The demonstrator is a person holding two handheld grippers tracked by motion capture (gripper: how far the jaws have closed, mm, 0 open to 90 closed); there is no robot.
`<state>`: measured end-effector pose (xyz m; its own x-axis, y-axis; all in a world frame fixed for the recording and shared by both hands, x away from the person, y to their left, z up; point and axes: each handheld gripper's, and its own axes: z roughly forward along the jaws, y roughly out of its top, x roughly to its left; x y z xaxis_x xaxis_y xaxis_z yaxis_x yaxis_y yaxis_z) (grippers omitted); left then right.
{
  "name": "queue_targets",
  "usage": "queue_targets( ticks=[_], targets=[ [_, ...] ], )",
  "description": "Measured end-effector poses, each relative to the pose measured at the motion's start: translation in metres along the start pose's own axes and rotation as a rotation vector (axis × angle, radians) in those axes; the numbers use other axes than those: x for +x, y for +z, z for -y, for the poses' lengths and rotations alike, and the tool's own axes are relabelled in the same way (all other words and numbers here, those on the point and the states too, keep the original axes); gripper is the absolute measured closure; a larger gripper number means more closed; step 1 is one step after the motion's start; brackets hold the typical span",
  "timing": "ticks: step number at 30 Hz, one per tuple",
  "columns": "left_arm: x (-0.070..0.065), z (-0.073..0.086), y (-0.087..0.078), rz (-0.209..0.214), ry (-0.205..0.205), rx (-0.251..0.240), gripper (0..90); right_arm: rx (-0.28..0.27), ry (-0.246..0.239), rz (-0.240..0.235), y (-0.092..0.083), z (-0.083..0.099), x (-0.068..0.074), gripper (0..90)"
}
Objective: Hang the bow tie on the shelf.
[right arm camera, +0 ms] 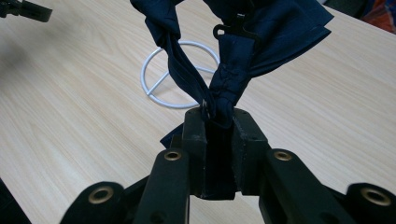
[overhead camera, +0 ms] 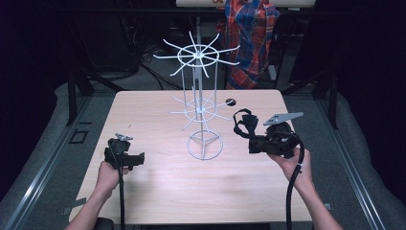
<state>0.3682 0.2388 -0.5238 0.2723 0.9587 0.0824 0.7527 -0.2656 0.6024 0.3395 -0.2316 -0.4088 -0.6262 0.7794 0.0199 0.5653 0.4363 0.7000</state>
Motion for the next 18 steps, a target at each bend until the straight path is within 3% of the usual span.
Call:
queue_targets(
  ticks=[8, 18],
  targets=[
    [0.0, 0.0, 0.001, 0.001, 0.002, 0.003, 15.6, 0.003, -0.017, -0.012, 0.004, -0.005, 0.006, 77.5],
    [0.0, 0.0, 0.0, -0.001, -0.003, -0.001, 15.7, 0.021, -0.021, -0.044, 0.022, -0.011, 0.013, 77.4]
  ],
)
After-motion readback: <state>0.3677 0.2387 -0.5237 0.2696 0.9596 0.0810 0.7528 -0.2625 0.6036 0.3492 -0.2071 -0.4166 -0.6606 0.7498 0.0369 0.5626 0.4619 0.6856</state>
